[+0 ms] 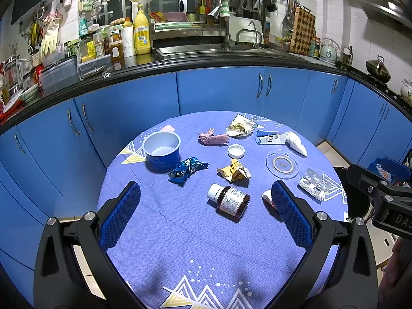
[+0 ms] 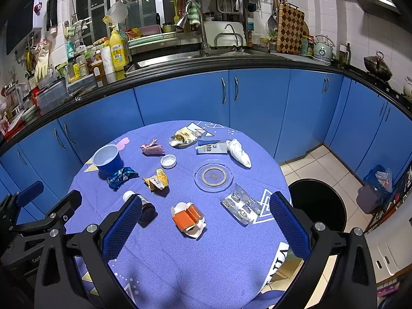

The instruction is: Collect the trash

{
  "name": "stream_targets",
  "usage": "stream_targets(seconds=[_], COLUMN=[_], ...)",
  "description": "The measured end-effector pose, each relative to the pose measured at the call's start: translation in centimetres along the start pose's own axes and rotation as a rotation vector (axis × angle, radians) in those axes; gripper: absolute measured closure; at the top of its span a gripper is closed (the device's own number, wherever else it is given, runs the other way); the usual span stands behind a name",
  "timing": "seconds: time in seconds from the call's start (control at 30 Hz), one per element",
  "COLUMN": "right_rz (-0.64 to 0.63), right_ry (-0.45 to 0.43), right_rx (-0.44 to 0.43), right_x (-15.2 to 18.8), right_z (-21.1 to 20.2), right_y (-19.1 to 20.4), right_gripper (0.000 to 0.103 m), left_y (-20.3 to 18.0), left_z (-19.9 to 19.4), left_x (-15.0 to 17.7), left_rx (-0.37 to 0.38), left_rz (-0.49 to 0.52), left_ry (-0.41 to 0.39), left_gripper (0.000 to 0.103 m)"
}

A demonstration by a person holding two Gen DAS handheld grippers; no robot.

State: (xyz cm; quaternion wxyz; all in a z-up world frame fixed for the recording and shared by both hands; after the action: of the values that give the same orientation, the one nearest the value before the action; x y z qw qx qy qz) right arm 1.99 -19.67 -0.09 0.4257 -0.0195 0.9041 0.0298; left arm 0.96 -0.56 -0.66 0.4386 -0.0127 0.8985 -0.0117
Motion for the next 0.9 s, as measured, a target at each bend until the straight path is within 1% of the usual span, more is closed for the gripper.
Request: stream_targets(seconds=[0.9], right_rz=[-0.012], right_ry=[-0.010], right_rx=[0.001], right_x=[-0.72], right_z=[-0.77], right_y=[-0.04], right_gripper=[0.007], left_y=[0.37], left_z=[-0.57], left_x=[-0.17], left_rx=[0.002], left_rz=[-0.001], left_ry=[-0.005], left_gripper=[0.003])
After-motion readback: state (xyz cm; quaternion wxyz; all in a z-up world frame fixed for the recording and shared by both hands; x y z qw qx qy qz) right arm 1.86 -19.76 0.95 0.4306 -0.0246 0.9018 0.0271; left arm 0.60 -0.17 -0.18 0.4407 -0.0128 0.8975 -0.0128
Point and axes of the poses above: each gripper's, at about its wrist camera, not at the fingertips, and z roughly the way its jaws point, y to its left, x to its underside, the point moved 1 cm from there along z, roughly the way its jaws point, and after that the axes turned 3 degrees about -z, right-handed, at the moved point
